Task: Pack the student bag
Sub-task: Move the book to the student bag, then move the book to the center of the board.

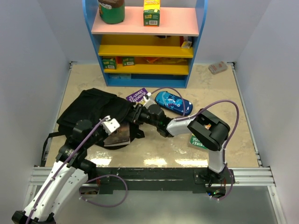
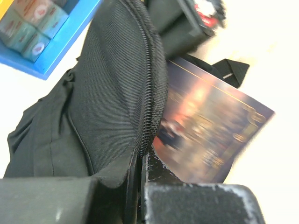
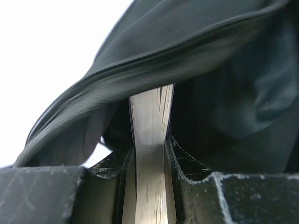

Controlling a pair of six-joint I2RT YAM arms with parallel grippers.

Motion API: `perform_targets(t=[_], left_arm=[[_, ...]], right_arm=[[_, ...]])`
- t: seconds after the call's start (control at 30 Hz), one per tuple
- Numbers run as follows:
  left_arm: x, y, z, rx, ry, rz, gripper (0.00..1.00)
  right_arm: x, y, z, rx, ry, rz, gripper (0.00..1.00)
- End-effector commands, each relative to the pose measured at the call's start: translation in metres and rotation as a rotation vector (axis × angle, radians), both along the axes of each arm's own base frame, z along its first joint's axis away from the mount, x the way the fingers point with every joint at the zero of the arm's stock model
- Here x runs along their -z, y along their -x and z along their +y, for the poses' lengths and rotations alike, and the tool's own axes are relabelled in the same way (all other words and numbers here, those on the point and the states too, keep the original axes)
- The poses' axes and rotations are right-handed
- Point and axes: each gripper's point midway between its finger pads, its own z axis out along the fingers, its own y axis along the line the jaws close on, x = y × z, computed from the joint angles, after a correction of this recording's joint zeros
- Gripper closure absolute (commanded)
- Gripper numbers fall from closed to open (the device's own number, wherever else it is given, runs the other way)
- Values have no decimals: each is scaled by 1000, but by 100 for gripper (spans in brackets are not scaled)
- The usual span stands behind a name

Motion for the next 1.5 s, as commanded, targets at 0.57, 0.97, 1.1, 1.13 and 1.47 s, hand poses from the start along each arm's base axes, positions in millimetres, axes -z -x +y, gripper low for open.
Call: perform_targets(t=[0.57,0.97,1.1,1.13,1.47], left_arm=[[-71,5,-39,253,85,-216,100],[-43,-30,-5,73,-86,-291,100],[-34,-34,6,63,-190,-314,100],[-34,-35,9,54,-205,-322,100],[-24,-26,31,-20,-274,-286,100]], right_arm=[[-139,-72,84,219,-461,3,100],[-26,-33,54,141,172,-32,23],[-51,-31,5,204,307,-204,20],[-55,-38,-10,238,345,-220,19],[-8,-98,-118,414,693,-172,15]])
